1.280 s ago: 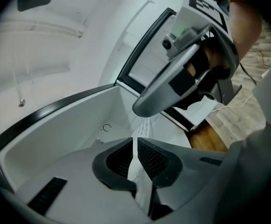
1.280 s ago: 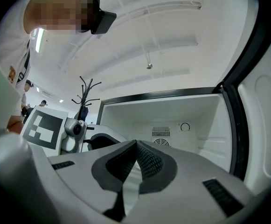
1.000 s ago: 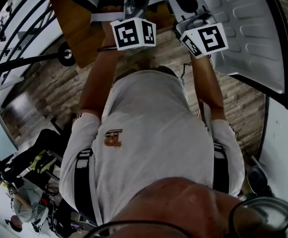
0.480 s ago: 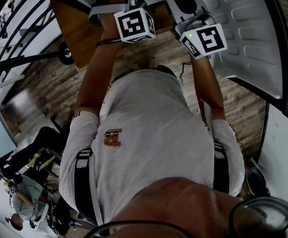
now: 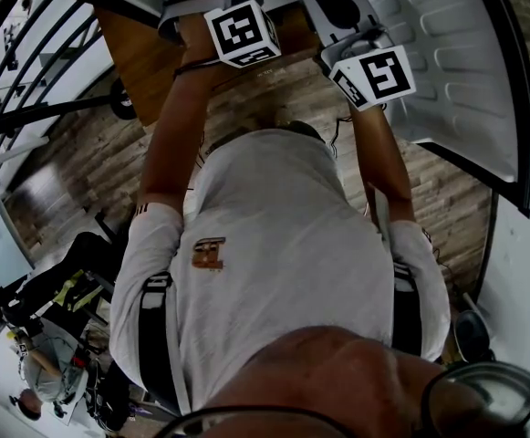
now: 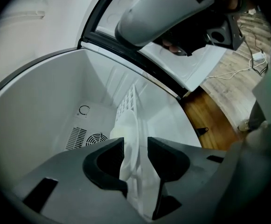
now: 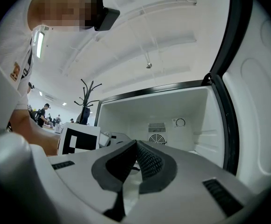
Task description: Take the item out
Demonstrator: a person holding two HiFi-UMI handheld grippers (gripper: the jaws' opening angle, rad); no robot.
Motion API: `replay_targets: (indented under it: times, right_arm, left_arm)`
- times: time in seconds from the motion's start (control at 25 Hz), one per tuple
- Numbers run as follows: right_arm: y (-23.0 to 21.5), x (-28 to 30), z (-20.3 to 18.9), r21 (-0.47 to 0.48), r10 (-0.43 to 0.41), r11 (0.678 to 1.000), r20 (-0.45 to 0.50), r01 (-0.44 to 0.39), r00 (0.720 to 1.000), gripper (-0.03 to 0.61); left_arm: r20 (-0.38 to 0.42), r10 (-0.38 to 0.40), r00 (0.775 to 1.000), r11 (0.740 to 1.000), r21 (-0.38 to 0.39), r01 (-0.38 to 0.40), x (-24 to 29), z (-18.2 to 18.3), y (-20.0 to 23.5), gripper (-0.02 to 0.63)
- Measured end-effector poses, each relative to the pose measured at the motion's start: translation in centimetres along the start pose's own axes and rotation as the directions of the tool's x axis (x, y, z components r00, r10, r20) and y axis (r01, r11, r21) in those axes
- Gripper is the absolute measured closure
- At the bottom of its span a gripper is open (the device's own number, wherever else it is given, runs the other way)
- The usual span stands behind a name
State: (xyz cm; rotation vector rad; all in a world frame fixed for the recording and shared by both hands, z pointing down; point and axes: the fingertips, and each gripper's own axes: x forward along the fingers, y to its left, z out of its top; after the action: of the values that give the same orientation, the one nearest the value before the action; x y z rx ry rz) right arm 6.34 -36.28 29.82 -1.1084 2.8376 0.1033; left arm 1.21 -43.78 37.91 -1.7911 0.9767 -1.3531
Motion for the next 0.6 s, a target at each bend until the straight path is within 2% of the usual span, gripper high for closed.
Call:
replay_targets:
  times: [0.12,0.24,0.36,0.6]
  right_arm:
    - [-0.11,-0.12,-0.07,0.003,0.0,1.0,0.001,0.0,1.0,0.546]
    - [-0.28,-0.34,-0.19,0.004,0.0,1.0,0.002,0.0,1.0,0.546]
    - [-0.36,-0.55,-0.17,0.004,-0.001,1.0,0.0,0.001,1.0,0.546]
    - [-0.69,-0.46,-0.22,0.006,0.001,1.0,0.003,-0.001,1.0,0.546]
  left_arm:
    - [0.001,-0.007,1.0,1.0,-0.016,0.007,0.37,-0.15,0.17,0.454]
    - [0.005,-0.008,1.0,1.0,-0.03,0.008,0.57,-0.13,0.32,0.515]
    - [0.004,-0.013,1.0,0.999,-0.033,0.013,0.48,-0.06,0.35,0.54]
    - [0.017,-0.007,1.0,0.999,-0.043,0.008,0.38,0.01,0.38,0.556]
